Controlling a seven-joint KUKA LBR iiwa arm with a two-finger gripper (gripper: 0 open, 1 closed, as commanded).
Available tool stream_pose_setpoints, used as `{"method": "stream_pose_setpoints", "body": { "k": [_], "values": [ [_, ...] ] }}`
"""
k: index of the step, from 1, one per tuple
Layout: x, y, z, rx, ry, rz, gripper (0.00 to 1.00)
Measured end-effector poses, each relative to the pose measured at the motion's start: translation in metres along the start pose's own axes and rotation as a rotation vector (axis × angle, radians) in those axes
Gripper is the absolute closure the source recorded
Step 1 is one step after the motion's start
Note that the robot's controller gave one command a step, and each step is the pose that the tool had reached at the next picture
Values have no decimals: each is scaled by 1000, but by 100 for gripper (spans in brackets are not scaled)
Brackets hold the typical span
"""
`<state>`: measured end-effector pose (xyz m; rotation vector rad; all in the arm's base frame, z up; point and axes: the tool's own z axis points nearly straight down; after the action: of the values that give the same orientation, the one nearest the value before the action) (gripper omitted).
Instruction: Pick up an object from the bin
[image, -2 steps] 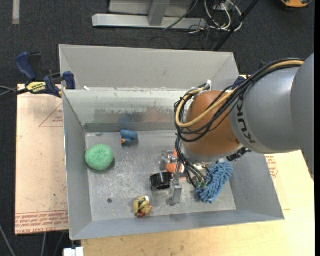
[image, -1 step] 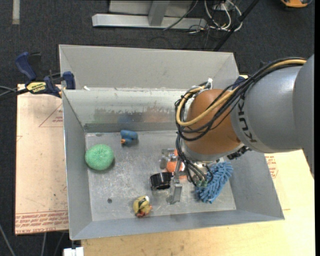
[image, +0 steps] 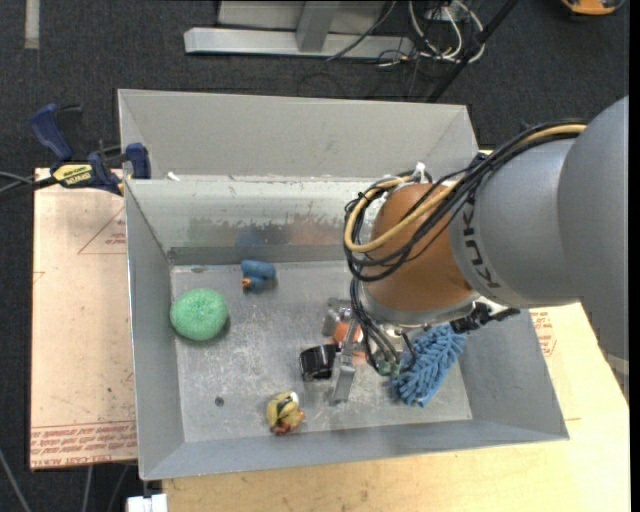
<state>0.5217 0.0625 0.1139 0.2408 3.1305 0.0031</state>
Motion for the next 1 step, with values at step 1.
{"method": "stream_pose_setpoints", "body": {
  "k": [1],
  "values": [
    [-8, -34, 38, -2, 0, -100, 100]
  ]
}}
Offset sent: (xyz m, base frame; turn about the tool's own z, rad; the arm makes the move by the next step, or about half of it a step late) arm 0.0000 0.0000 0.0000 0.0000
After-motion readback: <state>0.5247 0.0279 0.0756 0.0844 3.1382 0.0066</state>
